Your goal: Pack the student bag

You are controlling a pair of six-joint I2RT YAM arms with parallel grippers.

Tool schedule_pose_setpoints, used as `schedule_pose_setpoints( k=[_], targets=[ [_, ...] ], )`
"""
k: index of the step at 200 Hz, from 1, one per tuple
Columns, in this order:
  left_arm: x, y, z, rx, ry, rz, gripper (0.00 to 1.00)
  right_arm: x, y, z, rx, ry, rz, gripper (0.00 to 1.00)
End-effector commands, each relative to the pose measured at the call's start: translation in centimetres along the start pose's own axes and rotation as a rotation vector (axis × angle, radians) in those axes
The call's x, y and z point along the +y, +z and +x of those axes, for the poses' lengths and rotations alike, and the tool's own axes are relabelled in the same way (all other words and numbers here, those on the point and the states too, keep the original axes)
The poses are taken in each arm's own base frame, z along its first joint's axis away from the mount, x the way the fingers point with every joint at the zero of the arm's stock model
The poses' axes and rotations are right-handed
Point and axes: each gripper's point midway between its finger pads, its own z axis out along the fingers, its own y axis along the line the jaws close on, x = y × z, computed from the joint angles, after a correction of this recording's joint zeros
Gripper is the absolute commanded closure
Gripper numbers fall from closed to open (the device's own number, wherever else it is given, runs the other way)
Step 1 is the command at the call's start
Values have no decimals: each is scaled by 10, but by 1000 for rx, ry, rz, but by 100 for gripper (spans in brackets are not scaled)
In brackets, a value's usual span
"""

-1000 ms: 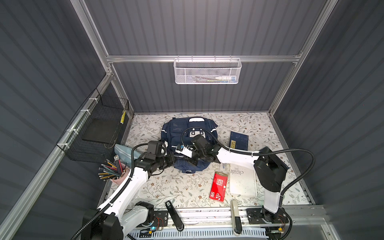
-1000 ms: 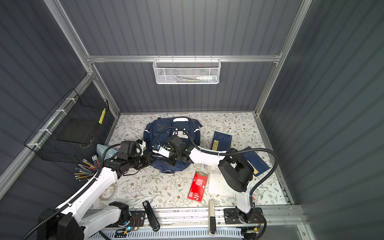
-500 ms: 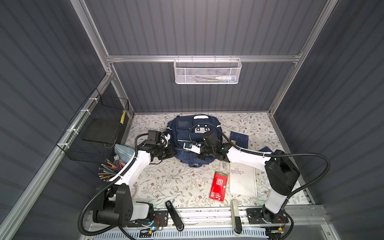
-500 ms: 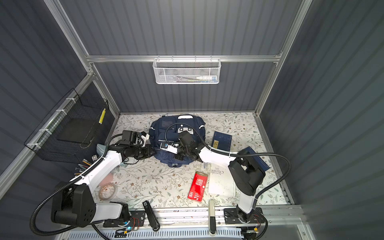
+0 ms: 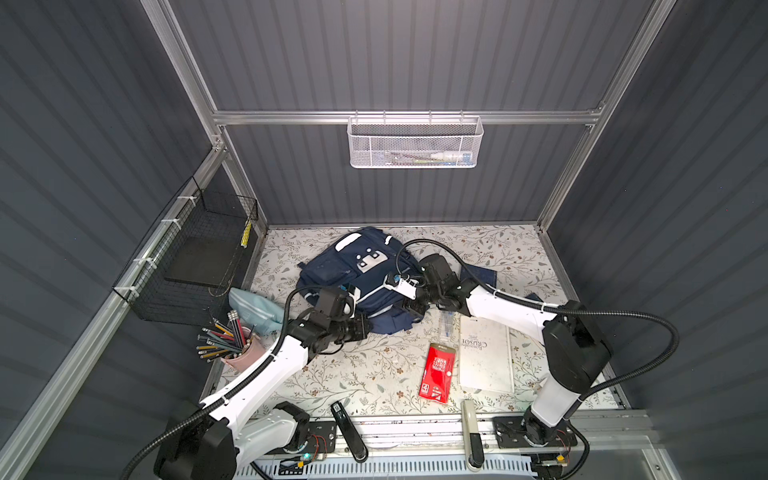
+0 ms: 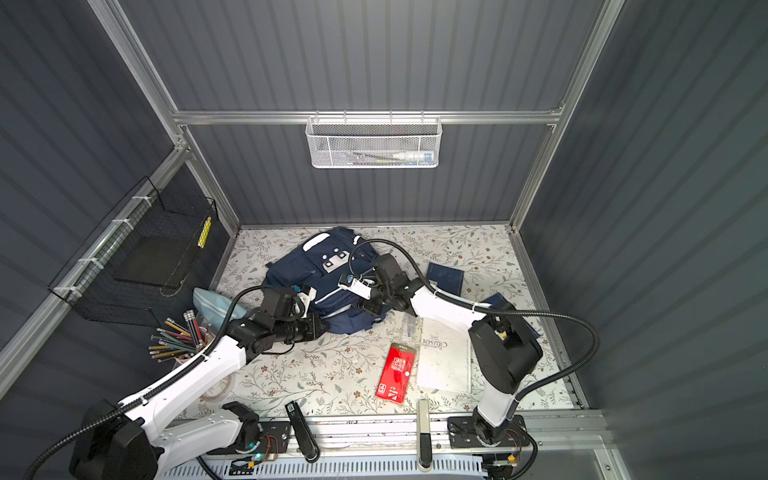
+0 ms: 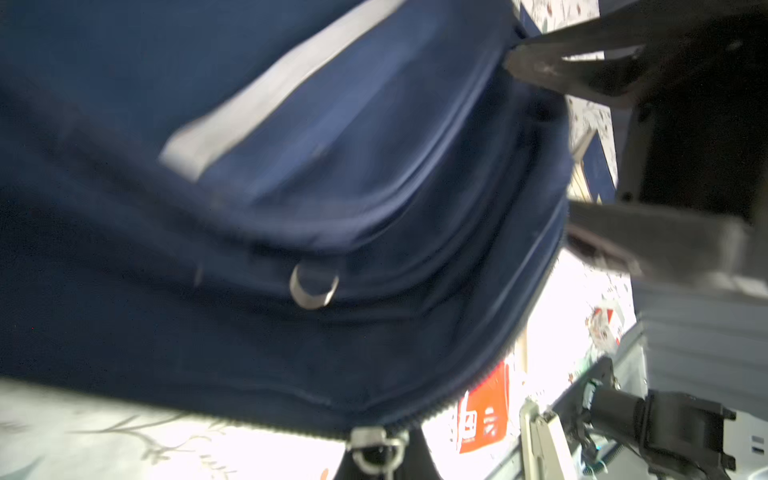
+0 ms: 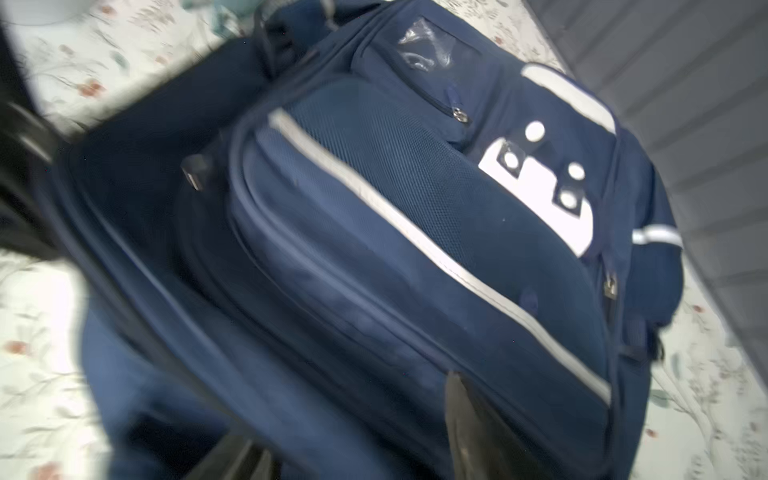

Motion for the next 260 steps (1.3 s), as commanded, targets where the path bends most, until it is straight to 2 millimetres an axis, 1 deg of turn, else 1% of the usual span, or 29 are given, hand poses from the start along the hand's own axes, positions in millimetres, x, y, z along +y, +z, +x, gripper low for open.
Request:
schedule_pose_setpoints(
  k=[1,29,34,36,45,55,61,65,69,76,84,88,98,102,114,126,139,147,150,161,173,203,217,230,238,248,260],
  targets=[
    [-15,2,-26,-64,-5,25,100,30,7,-16,-36,18,-52,35],
    [-24,2,-29,-65,1,60,100,32,25,-3,24,28,-86,34],
    [-25,1,-29,-68,2,61,100,33,27,-3,33,30,-93,35],
    [-24,1,-29,-68,0,61,100,38,28,-5,23,33,-122,35],
    [-26,0,-28,-71,-2,69,100,42,32,-8,21,40,-151,36],
    [-26,-1,-28,-74,-5,74,100,43,38,-9,10,42,-163,38],
    [-27,-1,-27,-72,-6,80,100,42,41,-8,4,39,-154,41],
    [-27,-2,-26,-71,-6,81,100,39,44,-6,6,35,-141,46],
    [-26,-2,-26,-71,-7,78,100,38,47,-4,13,29,-132,53],
    [-23,-2,-24,-71,-9,65,100,35,50,-1,27,19,-120,71],
    [-17,-2,-20,-64,-8,37,100,27,51,4,55,10,-77,85],
    [-10,-1,-19,-63,-6,5,100,27,50,6,59,5,-73,90],
    [9,1,-14,-61,-7,-76,100,27,46,7,48,-6,-69,98],
    [18,2,-12,-56,-9,-110,100,27,44,8,41,-10,-67,100],
    [45,3,-7,-30,-36,-200,100,26,37,9,28,-26,-56,100],
    [70,0,-8,-27,-73,-262,100,22,31,12,31,-29,-44,100],
    [98,-11,-16,-61,-118,-326,100,19,22,16,24,-22,-49,100],
    [114,-17,-23,-85,-142,-361,100,13,16,17,17,-18,-34,100],
    [119,-19,-25,-90,-151,-371,100,17,13,14,-5,-17,-61,100],
    [130,-23,-35,-107,-186,-382,98,15,5,13,-27,-18,-71,100],
    [138,-22,-47,-126,-210,-385,97,13,-2,13,-44,-10,-86,100],
    [165,-28,-74,-161,-231,-496,96,1,-12,17,-57,35,-100,100],
    [166,-28,-83,-171,-223,-486,91,-1,-10,21,-43,33,-95,100],
    [153,-22,-93,-186,-203,-404,84,2,-6,17,-43,46,-109,100],
    [142,-18,-96,-187,-189,-353,78,4,-2,15,-34,49,-106,92],
    [133,-16,-96,-175,-176,-333,71,12,5,14,-21,49,-107,78],
    [126,-18,-95,-171,-163,-333,59,17,12,15,-4,60,-93,62]
  ],
)
